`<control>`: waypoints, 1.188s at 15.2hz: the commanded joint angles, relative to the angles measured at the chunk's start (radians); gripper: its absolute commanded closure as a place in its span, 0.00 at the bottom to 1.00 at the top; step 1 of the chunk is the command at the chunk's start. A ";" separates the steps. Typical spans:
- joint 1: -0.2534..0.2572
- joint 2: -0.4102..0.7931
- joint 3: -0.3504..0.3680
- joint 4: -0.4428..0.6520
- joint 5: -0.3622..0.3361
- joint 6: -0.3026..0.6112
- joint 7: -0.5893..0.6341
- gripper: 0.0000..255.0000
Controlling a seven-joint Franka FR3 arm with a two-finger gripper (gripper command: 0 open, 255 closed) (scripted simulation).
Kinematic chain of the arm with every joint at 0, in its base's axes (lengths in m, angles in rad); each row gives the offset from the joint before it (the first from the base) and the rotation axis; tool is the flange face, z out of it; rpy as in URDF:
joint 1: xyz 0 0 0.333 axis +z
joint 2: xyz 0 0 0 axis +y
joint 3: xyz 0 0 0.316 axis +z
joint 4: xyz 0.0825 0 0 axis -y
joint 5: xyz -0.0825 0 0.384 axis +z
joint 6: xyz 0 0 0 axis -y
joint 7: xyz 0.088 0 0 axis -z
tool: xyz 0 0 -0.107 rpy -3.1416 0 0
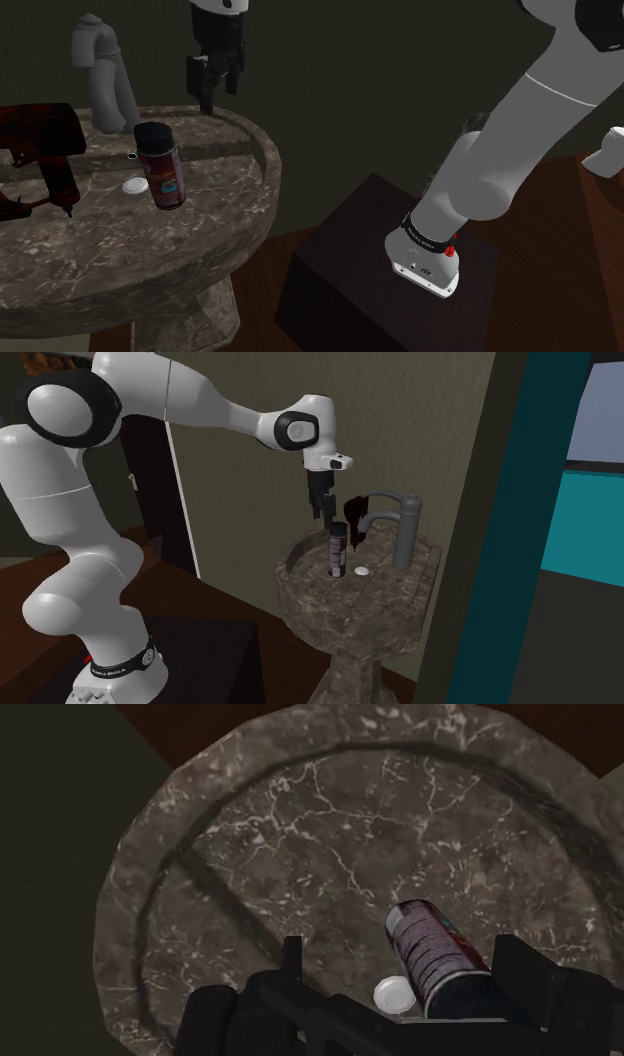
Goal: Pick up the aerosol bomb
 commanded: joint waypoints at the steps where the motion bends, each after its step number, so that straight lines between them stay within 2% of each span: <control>1: 0.017 0.073 0.022 0.055 -0.026 0.017 0.027 0.00; 8: 0.095 0.308 0.063 0.273 -0.125 0.020 0.102 0.00; 17: 0.095 0.328 0.058 0.197 -0.137 0.114 0.111 0.00; 18: 0.094 0.327 0.058 0.197 -0.137 0.113 0.110 1.00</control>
